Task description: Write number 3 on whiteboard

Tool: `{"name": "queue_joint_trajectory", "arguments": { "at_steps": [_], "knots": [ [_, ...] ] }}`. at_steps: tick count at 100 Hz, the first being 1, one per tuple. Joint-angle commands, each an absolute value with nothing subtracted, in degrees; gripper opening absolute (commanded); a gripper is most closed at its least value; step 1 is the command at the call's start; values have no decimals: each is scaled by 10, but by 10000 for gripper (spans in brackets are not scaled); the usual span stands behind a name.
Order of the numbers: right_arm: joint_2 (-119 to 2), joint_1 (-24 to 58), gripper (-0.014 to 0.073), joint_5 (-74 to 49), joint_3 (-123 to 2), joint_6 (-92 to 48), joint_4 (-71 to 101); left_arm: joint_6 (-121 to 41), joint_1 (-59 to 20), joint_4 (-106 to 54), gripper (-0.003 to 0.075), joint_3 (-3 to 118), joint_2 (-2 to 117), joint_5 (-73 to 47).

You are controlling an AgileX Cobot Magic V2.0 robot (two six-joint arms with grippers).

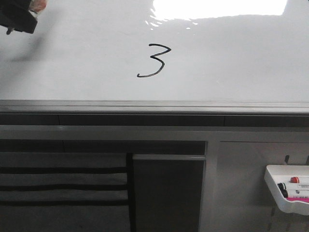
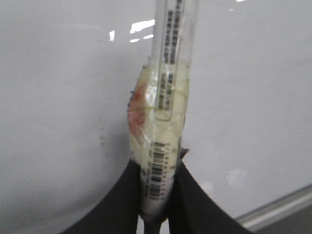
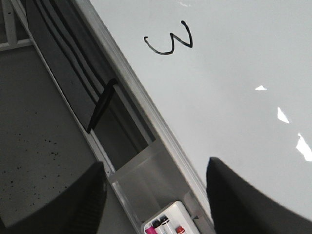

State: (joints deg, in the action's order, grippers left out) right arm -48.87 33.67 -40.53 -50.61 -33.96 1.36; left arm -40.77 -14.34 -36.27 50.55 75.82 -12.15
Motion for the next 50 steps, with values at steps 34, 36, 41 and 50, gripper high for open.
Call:
{"name": "queue_joint_trajectory", "arguments": {
  "at_steps": [34, 36, 41, 50],
  "knots": [
    [-482, 332, 398, -381, -521, -338, 16, -400, -139, -401, -20, 518, 818, -44],
    [-482, 332, 398, -381, -521, -338, 16, -400, -139, -404, -20, 518, 819, -44],
    [-482, 332, 398, -381, -521, -338, 16, -400, -139, -419, -20, 518, 819, -44],
    [-482, 332, 398, -381, -521, -338, 16, -400, -139, -435, -19, 518, 819, -38]
  ]
}}
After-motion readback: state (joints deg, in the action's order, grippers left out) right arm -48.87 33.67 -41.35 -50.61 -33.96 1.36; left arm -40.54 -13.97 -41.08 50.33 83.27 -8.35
